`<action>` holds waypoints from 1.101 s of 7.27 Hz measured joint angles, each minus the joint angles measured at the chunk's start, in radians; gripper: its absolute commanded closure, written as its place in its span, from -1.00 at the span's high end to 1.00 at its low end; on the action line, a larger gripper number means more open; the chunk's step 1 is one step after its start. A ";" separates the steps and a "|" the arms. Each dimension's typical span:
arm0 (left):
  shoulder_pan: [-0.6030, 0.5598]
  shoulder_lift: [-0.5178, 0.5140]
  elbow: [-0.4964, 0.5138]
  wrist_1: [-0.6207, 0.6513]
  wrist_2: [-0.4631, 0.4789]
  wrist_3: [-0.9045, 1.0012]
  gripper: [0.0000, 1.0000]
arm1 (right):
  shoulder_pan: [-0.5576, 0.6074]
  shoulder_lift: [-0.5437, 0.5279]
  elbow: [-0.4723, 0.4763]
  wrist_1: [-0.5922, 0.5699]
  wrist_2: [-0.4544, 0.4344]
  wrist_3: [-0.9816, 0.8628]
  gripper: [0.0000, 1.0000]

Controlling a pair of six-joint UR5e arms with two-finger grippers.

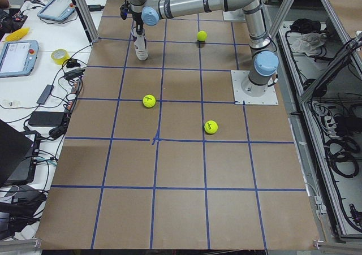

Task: Lift up tennis ball bucket
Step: 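Open the left gripper and raise it away from the standing can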

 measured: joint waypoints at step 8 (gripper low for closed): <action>0.092 0.237 0.108 -0.376 0.090 0.115 1.00 | -0.002 -0.002 0.000 0.001 0.002 0.001 1.00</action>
